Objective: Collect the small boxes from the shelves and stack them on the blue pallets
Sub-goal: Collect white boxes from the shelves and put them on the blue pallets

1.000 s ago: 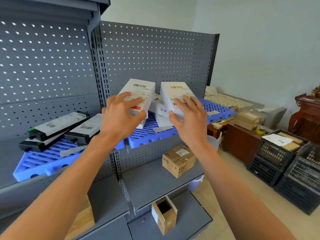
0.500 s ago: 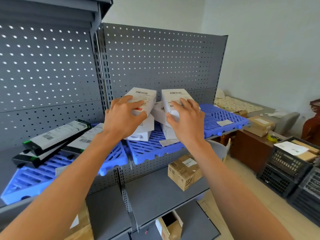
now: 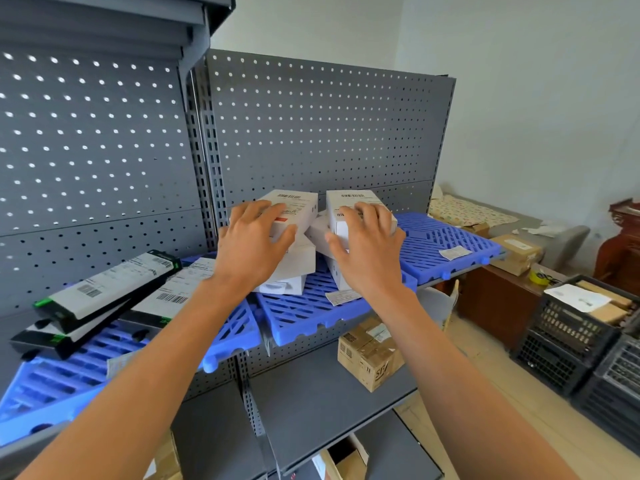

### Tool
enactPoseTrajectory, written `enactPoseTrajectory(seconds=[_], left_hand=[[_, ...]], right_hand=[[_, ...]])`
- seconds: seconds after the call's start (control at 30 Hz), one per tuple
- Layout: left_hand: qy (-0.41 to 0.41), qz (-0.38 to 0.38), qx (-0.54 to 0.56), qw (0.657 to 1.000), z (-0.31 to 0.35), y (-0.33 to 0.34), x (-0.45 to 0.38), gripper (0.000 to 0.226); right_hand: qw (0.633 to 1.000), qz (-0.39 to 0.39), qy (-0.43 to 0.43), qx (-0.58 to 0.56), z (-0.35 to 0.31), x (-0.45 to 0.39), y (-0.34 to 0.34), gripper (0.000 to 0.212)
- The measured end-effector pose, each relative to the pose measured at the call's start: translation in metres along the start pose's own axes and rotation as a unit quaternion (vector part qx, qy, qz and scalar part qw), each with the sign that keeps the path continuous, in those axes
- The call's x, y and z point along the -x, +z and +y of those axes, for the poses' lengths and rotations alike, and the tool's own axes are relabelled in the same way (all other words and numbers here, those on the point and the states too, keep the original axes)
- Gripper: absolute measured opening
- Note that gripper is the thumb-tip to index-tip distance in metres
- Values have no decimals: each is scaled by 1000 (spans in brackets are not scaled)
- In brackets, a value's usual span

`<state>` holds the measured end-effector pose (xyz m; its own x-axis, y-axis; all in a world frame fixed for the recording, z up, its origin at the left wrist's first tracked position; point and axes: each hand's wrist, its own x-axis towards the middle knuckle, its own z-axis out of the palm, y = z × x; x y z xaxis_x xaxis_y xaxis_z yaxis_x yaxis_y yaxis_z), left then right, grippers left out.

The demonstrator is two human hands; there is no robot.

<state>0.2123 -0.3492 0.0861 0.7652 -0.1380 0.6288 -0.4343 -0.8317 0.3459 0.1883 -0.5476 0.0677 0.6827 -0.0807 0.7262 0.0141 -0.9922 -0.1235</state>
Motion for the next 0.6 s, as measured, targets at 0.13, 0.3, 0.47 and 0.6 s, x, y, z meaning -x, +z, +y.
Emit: enactPoseTrajectory(seconds=[0.13, 0.3, 0.47, 0.6], left_hand=[[22, 19, -25, 999, 3, -3, 6, 49], [45, 52, -17, 997, 0, -12, 18, 39], [76, 67, 10, 995, -3, -22, 41, 32], [83, 43, 27, 995, -2, -27, 68, 26]], right_hand=[[1000, -6, 5, -22, 1, 6, -4, 49], [1000, -23, 15, -9, -2, 22, -14, 55], [999, -43, 27, -1, -8, 42, -27, 58], [996, -78, 28, -16, -15, 67, -34, 53]])
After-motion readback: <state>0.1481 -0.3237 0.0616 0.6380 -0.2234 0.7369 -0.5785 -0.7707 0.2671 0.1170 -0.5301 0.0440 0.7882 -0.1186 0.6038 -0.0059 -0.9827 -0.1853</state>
